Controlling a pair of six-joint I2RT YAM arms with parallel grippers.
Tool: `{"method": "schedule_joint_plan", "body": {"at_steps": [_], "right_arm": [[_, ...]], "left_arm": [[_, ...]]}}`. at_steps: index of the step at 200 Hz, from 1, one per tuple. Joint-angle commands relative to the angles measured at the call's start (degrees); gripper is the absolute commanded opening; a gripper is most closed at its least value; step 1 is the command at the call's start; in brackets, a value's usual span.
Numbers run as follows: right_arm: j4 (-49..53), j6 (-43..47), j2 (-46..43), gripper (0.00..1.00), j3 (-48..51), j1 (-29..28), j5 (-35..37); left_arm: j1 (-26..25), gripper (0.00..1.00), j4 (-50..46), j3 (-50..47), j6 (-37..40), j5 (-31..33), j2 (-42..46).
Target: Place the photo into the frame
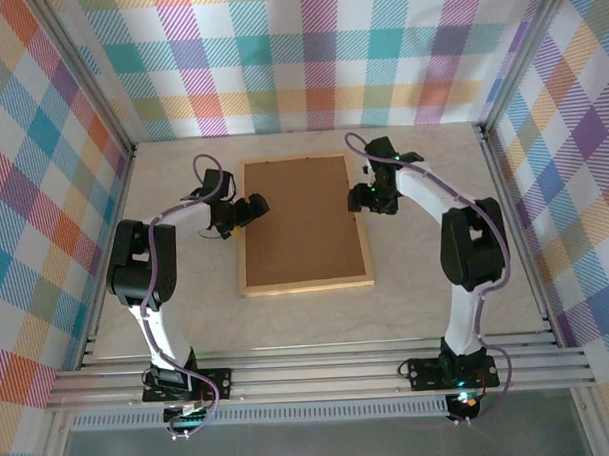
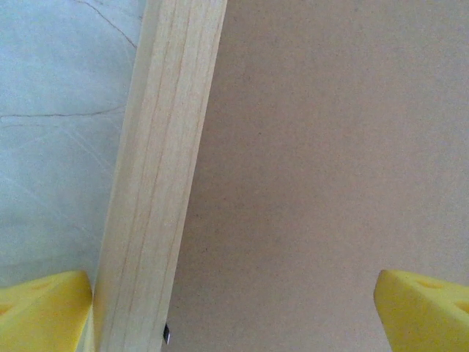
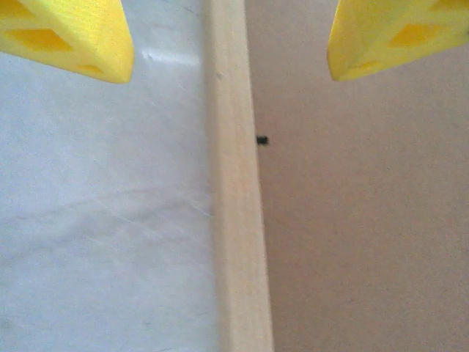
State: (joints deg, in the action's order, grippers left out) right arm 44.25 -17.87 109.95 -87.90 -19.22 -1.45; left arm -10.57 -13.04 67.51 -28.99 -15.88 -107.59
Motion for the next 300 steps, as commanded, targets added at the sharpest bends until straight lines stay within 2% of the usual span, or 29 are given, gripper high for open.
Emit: {"method": "schedule_joint_plan", "body": {"at_steps": [1,32,50,94,116,200,300], "right_arm": [[3.4,1.6,-4.2,0.71,4.3,0.3,2.3],[3.6,1.4,-8.8,0.70,11.5,0.3,1.5],[3.0,0.8,-10.7,0.68,15.2,0.3,-1.9],[-0.2,-1.2,-12.4,0.65,23.0,0.2,-7.9],[-0.9,-2.0,-12.8,0.65,24.9,-0.2,-8.6],[-4.7,-4.0,-12.4,0.65,28.2,-1.4,-10.1],[-5.8,-4.1,-10.7,0.65,28.5,-1.5,-6.6]], "left_arm": [[0.5,0.99,-1.3,-1.0,-0.6,-1.1,2.3],[0.5,0.99,-1.1,-1.4,-0.6,-1.3,2.4],[0.5,0.99,-1.0,-1.7,-0.7,-1.3,2.5],[0.5,0.99,-0.2,-2.5,-1.3,-2.1,2.7],[0.5,0.99,0.1,-2.7,-1.6,-2.5,2.6],[0.4,0.98,1.0,-3.4,-2.3,-3.2,2.5],[0.3,0.98,1.4,-3.8,-2.4,-3.7,2.3]]}}
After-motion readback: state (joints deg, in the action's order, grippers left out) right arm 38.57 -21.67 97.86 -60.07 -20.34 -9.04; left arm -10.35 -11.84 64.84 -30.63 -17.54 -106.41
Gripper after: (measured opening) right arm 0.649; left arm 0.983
